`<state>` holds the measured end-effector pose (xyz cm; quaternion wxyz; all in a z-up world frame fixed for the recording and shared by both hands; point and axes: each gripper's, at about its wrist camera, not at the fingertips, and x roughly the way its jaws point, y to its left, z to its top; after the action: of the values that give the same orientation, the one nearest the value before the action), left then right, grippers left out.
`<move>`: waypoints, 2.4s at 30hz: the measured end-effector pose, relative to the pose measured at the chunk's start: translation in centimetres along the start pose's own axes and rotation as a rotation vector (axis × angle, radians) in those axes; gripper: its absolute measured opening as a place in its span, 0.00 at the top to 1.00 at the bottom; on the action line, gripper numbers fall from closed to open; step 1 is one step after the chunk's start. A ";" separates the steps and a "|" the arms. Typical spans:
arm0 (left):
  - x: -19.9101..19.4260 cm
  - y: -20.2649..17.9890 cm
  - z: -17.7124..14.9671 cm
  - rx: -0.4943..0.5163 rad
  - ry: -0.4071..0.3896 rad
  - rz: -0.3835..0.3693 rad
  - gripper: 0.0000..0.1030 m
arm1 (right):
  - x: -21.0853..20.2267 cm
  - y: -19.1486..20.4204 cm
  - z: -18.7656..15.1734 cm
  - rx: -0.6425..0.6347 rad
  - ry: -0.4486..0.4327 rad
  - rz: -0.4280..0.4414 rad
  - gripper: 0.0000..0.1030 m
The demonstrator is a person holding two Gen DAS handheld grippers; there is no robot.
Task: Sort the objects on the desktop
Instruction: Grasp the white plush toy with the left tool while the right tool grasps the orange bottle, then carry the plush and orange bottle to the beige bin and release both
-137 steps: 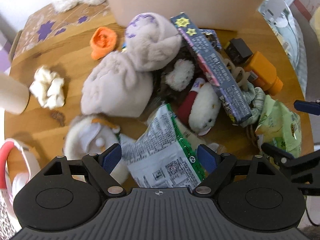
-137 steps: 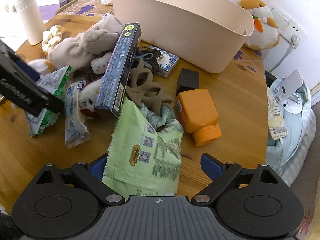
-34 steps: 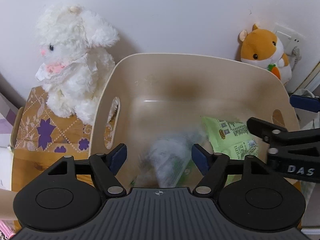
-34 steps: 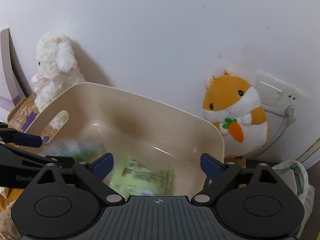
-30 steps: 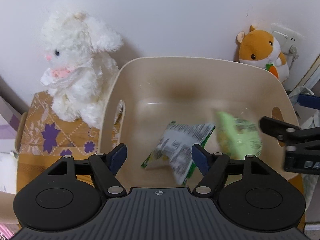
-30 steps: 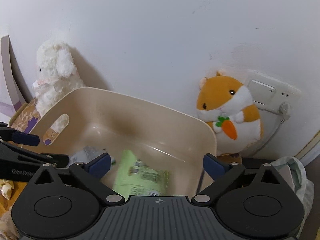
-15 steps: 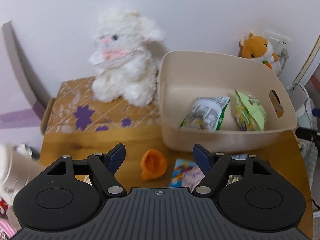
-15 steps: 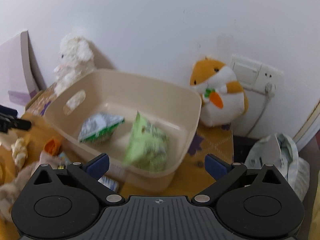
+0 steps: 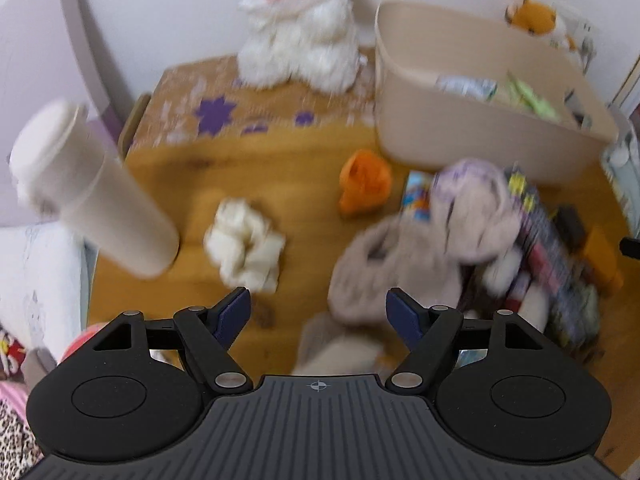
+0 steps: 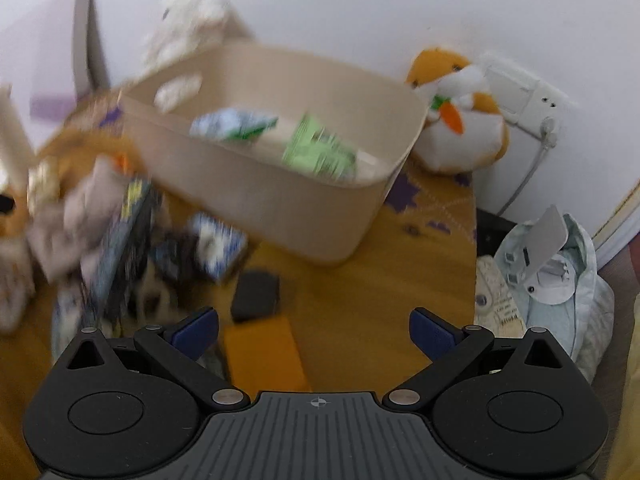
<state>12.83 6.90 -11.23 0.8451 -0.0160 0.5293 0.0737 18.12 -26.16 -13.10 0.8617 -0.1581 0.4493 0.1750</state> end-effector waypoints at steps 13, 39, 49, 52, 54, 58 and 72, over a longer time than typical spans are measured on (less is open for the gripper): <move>3.2 0.2 -5.4 -0.055 0.141 0.005 0.26 | 2.7 1.5 -2.2 -0.112 0.055 -0.035 0.00; 4.3 -0.7 -6.6 -0.027 0.150 -0.080 0.77 | 5.2 2.4 -1.3 -0.101 0.093 0.023 0.51; 3.0 -1.5 -5.4 0.005 0.101 -0.081 0.78 | 1.7 0.8 -1.9 -0.007 0.049 0.007 0.51; 2.1 -1.4 -4.9 0.001 0.076 -0.095 0.78 | 0.8 0.3 -1.5 0.006 0.033 0.008 0.51; 1.5 -1.4 -4.6 0.003 0.060 -0.099 0.78 | 0.2 0.2 -1.3 0.011 0.018 0.009 0.52; 0.7 -1.1 -4.0 -0.002 0.039 -0.102 0.79 | -0.8 0.1 -0.9 0.019 -0.007 0.014 0.52; -3.3 -0.5 0.1 -0.038 -0.116 -0.128 0.79 | -4.8 -0.6 1.5 0.017 -0.117 0.027 0.52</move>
<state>11.59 6.05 -8.26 0.8768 -0.0616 0.4760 0.0304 16.91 -26.86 -8.22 0.8854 -0.1343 0.4015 0.1918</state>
